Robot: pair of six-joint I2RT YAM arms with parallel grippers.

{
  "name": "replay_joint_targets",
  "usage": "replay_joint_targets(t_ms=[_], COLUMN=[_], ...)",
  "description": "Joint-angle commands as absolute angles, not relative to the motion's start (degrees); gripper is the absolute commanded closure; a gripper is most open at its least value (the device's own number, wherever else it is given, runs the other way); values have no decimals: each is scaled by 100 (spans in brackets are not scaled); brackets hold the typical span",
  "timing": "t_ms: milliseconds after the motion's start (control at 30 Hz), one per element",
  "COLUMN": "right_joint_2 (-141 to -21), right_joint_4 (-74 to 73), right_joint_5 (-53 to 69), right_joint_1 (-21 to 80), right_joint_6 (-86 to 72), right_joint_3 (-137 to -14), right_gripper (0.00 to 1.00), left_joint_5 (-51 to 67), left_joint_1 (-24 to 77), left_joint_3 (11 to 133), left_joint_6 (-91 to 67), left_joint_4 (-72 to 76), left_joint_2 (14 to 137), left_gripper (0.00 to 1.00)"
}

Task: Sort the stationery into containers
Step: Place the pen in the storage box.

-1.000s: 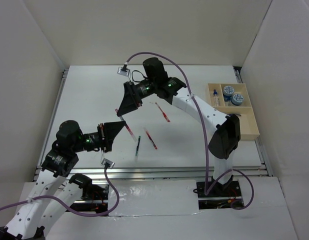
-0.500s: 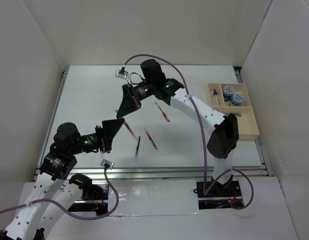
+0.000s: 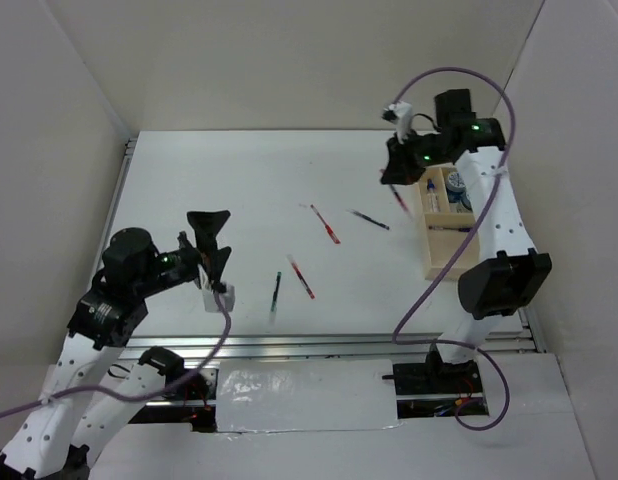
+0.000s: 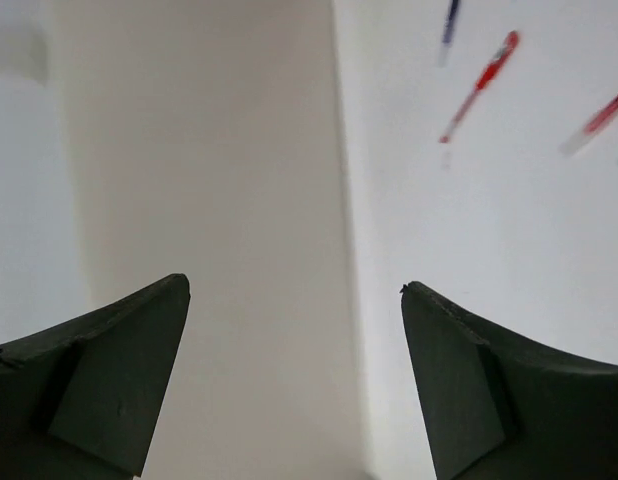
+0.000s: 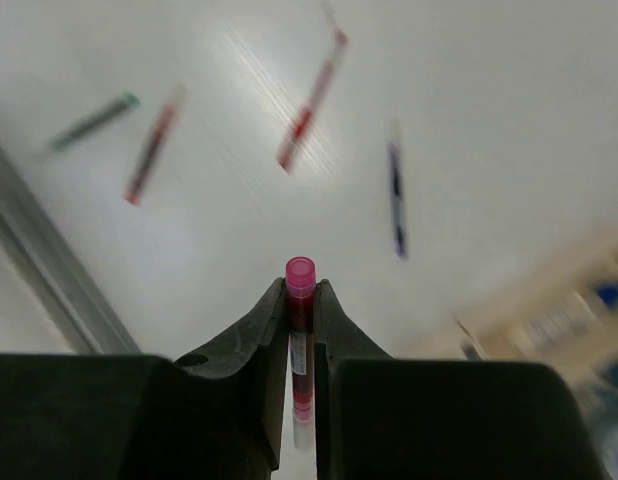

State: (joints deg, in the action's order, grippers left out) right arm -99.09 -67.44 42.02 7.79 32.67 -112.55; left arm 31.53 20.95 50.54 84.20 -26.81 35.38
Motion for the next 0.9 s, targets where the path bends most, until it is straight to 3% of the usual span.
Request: replay_joint_targets(t_ms=[0,133,267,467,567,767,833,867], right_joint_2=[-8977,-8184,-7989,-8375,-8595,-8973,-9122,-9132], right_joint_4=[-7841,-6778,-6092,-5222,-4853,-4412,-4473,-4474], right_joint_5=[2764,1865,1310,1019,1072,695,607,606], right_joint_1=[125,-694,-1054,-1283,-1213,-968,-914,-879], right_joint_6=[5481,6765,7784,8086,8051,8033,7954,7928], right_joint_3=[-10839,-9190,-8316,-7647,-7576,-7330,-7356,-7322], right_gripper=[100,100,100,100,96,90,89,89], left_joint_5=[2375,1995,2564,2251,1191,1275,1204,1222], left_joint_1=[2127,2162,1899,1828,1941,1986,2013,2021], left_joint_3=[5413,6502,6838,6120,5671,5405,5414,5405], left_joint_6=[5595,3764,2832,1787,627,230,141,54], left_joint_4=[-2804,-3654,-3710,-2402,-1382,-915,-905,-844], left_joint_2=[4338,5710,6468,6136,5933,5941,6037,6073], left_gripper=[1,1,1,1,1,1,13,26])
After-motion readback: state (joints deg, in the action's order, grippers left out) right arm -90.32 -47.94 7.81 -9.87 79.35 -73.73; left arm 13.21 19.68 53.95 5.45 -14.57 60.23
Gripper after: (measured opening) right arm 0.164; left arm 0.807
